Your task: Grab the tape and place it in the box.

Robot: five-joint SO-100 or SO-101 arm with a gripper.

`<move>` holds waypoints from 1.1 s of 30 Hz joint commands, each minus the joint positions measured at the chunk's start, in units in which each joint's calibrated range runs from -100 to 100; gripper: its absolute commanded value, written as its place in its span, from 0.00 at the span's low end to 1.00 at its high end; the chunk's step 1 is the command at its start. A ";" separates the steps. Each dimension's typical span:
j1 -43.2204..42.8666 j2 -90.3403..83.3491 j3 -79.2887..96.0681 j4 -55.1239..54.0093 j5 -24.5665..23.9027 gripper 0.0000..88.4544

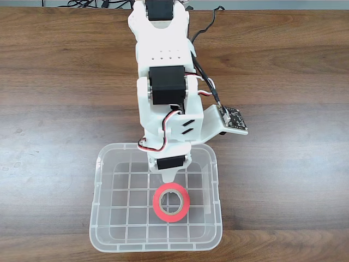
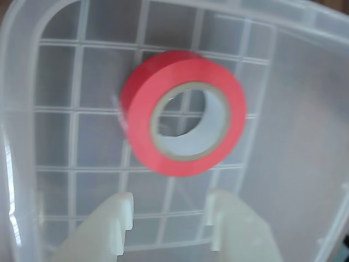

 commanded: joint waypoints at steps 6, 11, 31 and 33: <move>1.62 -19.38 -5.47 11.84 -0.42 0.02; 1.25 -27.19 -4.33 14.41 -1.47 0.02; 0.81 -77.07 53.93 14.15 -1.58 0.02; -1.01 -81.49 62.08 13.46 -1.58 0.02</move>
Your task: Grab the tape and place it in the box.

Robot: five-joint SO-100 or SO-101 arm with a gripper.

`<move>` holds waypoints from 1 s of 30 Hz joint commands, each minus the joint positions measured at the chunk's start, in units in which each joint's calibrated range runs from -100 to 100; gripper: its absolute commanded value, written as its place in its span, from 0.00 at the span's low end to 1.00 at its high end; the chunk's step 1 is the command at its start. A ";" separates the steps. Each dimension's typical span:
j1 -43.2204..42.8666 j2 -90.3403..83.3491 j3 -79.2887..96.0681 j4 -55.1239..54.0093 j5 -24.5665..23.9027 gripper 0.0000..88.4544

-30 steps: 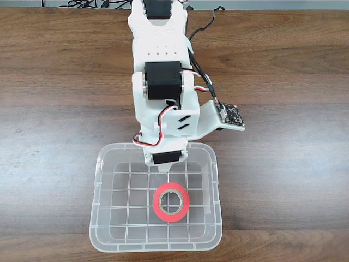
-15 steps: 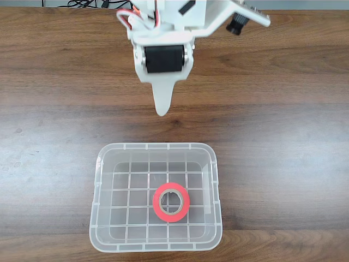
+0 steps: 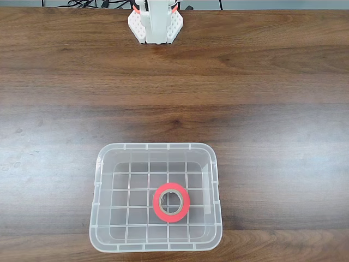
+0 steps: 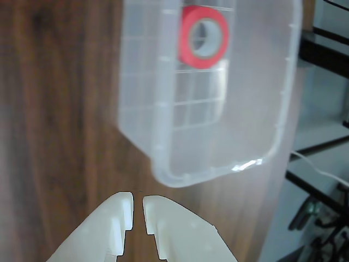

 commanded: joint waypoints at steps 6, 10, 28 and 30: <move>-3.09 -26.67 41.20 -11.82 -0.22 0.02; -3.16 -36.73 56.53 -20.47 -0.01 0.01; -2.35 -70.44 100.24 -32.63 -0.53 0.01; -2.35 -70.36 101.65 -32.72 -1.85 0.01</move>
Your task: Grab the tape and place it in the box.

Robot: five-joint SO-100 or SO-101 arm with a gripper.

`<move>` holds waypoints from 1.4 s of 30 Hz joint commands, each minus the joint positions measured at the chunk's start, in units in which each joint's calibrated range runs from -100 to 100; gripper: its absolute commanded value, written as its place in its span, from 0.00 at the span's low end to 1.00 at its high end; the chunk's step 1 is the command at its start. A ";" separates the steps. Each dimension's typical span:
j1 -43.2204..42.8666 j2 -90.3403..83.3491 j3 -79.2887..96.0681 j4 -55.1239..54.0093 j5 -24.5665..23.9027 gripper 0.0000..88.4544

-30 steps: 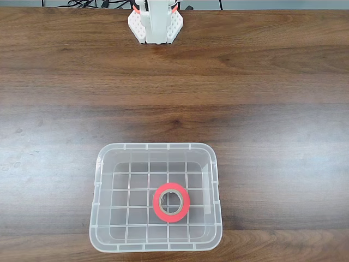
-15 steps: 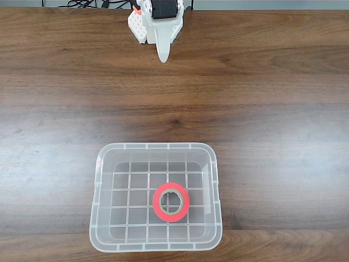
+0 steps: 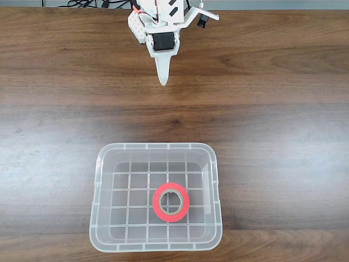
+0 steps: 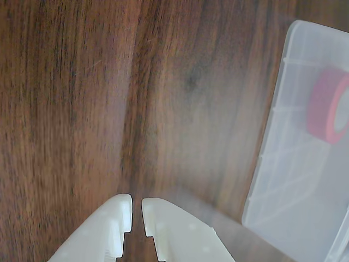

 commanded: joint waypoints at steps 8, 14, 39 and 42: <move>0.20 -2.05 2.35 -1.36 -3.27 0.01; 0.28 -2.05 2.35 -0.93 -3.06 0.01; 0.28 -1.97 2.35 -0.84 -2.96 0.02; 0.28 -1.97 2.35 -0.84 -2.96 0.02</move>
